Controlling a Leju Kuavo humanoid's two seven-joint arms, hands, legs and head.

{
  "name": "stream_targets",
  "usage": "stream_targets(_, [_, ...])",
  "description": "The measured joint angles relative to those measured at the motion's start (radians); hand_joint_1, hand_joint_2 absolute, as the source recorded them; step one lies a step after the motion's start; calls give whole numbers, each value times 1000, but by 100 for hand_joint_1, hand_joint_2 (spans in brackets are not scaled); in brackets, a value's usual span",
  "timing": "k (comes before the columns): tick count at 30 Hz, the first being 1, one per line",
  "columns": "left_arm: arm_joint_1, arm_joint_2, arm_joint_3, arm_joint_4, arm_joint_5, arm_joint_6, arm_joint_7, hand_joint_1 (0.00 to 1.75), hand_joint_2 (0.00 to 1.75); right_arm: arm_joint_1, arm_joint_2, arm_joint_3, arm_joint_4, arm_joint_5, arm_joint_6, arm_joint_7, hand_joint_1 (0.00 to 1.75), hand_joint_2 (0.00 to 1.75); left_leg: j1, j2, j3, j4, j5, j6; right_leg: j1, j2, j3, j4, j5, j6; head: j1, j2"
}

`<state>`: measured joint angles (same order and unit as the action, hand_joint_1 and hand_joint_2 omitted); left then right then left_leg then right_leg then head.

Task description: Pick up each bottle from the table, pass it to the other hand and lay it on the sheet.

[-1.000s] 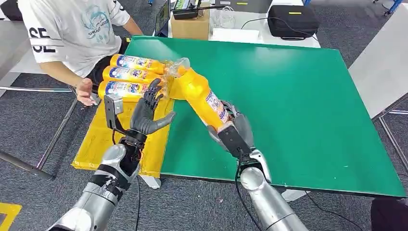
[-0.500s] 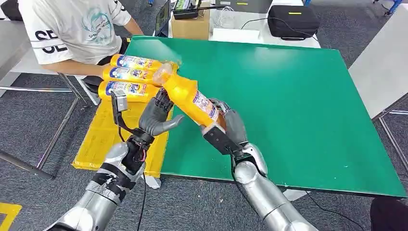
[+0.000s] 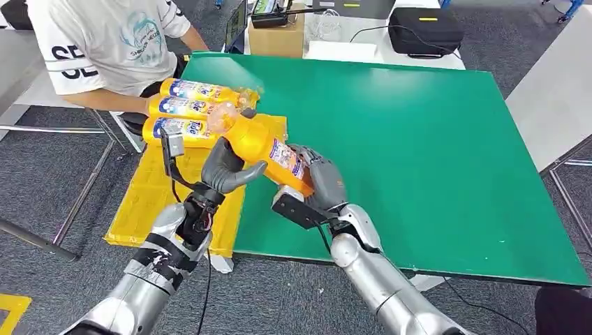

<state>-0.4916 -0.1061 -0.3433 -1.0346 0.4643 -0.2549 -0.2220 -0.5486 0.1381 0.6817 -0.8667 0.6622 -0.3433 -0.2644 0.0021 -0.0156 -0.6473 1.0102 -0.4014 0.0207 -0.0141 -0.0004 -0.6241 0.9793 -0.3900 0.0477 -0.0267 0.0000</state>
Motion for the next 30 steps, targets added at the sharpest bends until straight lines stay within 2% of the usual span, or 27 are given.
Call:
stream_targets(2, [-4,0,0,5,0,15,6,0,175,0,3,6,0,-5,4,0,175,175,0,0,0,0,0,0,0,0,0,0,0,0,0,0])
stream_targets(3, [-7,0,0,10,0,21,7,14,175,0,5,9,0,-5,5,0,175,175,0,0,0,0,0,0,0,0,0,0,0,0,0,0])
stream_targets(4, [-10,0,0,14,0,25,9,175,175,0,7,11,0,-7,8,0,175,175,0,0,0,0,0,0,0,0,0,0,0,0,0,0])
stream_targets(6, [-20,0,0,24,11,30,3,175,175,-1,12,14,2,-20,12,0,175,175,0,0,0,0,0,0,0,0,0,0,0,0,0,0])
stream_targets(7, [-22,0,0,27,20,29,-1,175,175,-2,15,14,3,-26,17,0,126,175,0,0,0,0,0,0,0,0,0,0,0,0,0,0])
stream_targets(8, [-22,0,2,30,32,26,-2,175,175,-4,18,15,4,-32,21,0,16,175,0,0,0,0,0,0,0,0,0,0,0,0,0,0])
stream_targets(9, [-22,0,3,31,50,22,0,175,175,-4,19,16,4,-37,23,0,5,175,0,0,0,0,0,0,0,0,0,0,0,0,0,0])
stream_targets(10, [-22,0,5,31,69,21,9,175,175,-4,20,16,4,-41,27,1,0,175,0,0,0,0,0,0,0,0,0,0,0,0,0,0])
stream_targets(14, [-18,-1,14,34,143,18,40,175,175,0,25,19,2,-60,24,8,0,175,0,0,0,0,0,0,0,0,0,0,0,0,0,0])
stream_targets(19, [-18,-3,44,43,153,61,10,175,175,14,28,19,-22,-110,-2,11,0,175,0,0,0,0,0,0,0,0,0,0,0,0,0,0])
stream_targets(30, [-65,58,92,103,-306,344,-214,175,175,118,12,-108,-207,-289,-77,-19,0,175,0,0,0,0,0,0,0,0,0,0,0,0,0,0])
